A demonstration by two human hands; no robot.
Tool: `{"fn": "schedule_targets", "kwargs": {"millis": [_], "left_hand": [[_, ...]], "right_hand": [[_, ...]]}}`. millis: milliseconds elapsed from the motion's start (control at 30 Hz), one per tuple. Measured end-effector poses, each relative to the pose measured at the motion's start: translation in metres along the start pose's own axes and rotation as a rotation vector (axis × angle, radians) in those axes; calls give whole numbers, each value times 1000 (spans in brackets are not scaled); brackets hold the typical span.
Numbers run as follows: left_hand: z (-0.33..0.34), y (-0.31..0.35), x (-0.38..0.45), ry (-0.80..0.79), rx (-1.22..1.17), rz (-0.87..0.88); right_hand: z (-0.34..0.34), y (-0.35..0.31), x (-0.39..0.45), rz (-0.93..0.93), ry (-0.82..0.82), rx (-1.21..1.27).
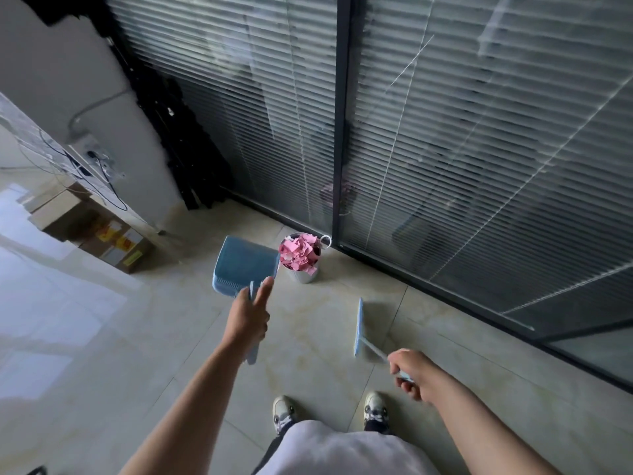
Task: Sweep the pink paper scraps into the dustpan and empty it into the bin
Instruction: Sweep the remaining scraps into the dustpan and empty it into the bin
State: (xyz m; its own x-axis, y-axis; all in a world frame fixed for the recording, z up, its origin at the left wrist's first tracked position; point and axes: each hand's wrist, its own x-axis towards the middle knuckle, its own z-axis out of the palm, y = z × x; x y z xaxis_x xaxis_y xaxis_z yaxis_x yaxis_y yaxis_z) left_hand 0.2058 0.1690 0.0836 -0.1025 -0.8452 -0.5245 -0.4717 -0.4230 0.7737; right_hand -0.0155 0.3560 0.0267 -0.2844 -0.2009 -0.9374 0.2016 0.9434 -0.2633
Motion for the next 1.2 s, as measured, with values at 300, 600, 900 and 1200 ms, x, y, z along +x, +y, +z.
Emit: {"fn": "schedule_targets", "kwargs": {"millis": [300,600,900,1200], "left_hand": [[-27,-39,2,-6,-283,-224],[26,-37,-8,-189,-248,-351],[88,-8,-23,-481,-151,-329],[146,18,-38,-645,-124,-295]], "right_hand": [[-21,-62,-45,-382,-149,690],[-54,-137,-187,-1123,311,16],[-38,-129,-115,-925,624,-461],[-38,-127,-112,-1127,734,-481]]}}
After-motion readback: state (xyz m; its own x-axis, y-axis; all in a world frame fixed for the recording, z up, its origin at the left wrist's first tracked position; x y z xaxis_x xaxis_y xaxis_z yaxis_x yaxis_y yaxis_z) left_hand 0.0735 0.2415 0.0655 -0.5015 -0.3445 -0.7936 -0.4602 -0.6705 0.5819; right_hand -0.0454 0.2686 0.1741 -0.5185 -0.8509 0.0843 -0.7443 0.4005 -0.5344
